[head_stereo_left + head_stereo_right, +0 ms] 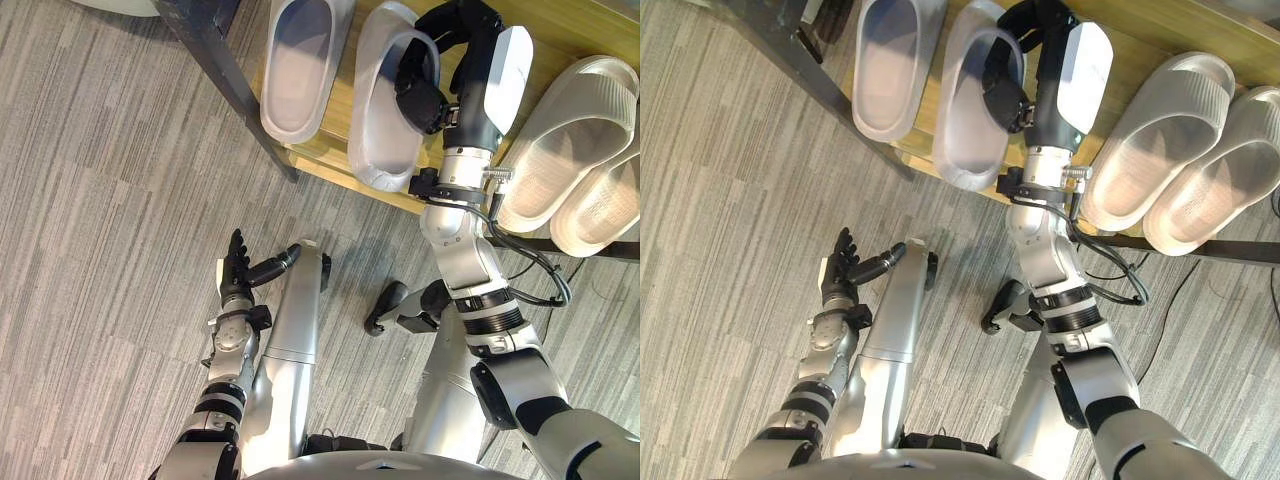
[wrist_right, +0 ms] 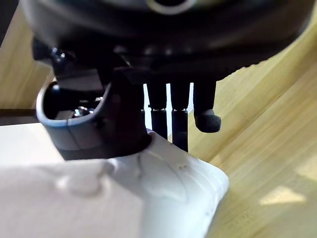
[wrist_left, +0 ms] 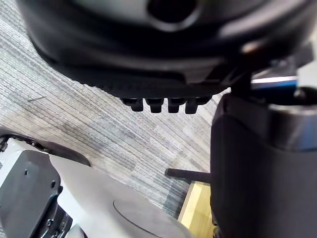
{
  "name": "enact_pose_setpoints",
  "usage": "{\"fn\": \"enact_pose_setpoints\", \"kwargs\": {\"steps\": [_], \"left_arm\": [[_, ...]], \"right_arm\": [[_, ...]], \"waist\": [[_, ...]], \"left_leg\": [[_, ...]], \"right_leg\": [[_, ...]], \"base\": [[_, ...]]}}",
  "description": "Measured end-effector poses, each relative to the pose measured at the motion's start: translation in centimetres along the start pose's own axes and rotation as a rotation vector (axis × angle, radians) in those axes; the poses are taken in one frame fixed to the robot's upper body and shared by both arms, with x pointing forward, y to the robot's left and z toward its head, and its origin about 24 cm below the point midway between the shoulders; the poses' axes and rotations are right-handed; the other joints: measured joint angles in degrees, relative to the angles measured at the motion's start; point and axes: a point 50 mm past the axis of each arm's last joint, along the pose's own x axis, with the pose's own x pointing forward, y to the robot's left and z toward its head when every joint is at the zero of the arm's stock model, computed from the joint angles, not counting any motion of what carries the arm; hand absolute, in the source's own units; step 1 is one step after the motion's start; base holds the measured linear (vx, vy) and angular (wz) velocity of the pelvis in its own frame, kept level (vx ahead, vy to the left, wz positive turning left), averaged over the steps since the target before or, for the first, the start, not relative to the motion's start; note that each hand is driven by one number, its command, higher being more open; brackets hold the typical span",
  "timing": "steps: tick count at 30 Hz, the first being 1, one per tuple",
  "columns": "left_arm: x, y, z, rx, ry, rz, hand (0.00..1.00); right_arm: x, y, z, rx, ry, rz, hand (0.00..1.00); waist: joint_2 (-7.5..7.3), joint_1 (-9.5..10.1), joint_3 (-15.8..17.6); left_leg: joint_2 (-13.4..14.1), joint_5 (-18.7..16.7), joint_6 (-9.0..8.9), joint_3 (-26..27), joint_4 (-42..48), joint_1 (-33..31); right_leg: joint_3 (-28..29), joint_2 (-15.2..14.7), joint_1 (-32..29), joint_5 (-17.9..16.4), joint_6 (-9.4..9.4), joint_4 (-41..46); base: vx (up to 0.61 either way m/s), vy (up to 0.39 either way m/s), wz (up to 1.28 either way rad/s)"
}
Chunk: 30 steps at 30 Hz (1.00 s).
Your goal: Organize the slippers on the shoe rack
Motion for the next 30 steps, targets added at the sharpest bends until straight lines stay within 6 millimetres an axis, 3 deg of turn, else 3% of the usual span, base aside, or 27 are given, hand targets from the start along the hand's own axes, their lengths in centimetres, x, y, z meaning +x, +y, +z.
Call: {"fn": "enact_pose_setpoints", "kwargs": {"steps": [4, 14, 23, 30], "left_arm": [[0.0, -0.4, 0.1, 0.0, -0.001, -0.01, 1.0], [0.1, -0.8, 0.0, -0.002, 0.011, -0.017, 1.0], [0.0, -0.5, -0.6, 0.008, 0.052, 0.008, 1.0], [0.1, 0.0, -0.8, 0.012, 0.067, 0.028, 1.0]], "right_arm": [[1.2, 0.3, 0.0, -0.02, 0.004, -0.002, 1.0], [1.0, 0.2, 0.1, -0.002, 0.011, -0.001, 1.0], [-2.5, 0.6, -0.1, 0.043, 0.032, 0.065, 1.0], [-3.9, 0.1, -0.2, 0.058, 0.037, 0.086, 1.0]], "waist": [[0.41, 0.36, 0.02], [1.08, 0.79, 0.17], [1.35, 0.41, 0.08], [1.35, 0.14, 0.08]], "left_leg": [[-0.3, 0.05, -0.09, 0.12, -0.5, -0.19], [-0.24, 0.05, -0.09, 0.42, -0.98, 0.19], [0.4, 0.05, -0.08, 0.94, -2.78, 2.66], [1.78, 0.05, -0.08, 1.73, -3.93, 3.91]], "right_leg": [[-0.22, -0.57, -0.07, -0.4, -0.19, -0.02], [-0.22, -0.7, 0.24, -0.55, -0.13, -0.32], [-0.24, -0.14, 2.45, -0.48, 0.03, -2.19], [-0.11, 0.83, 3.21, -0.42, 0.07, -3.31]], "base": [[0.06, -0.053, 0.07], [0.04, -0.039, 0.01], [0.04, -0.043, -0.02], [0.05, -0.056, -0.06]]}}
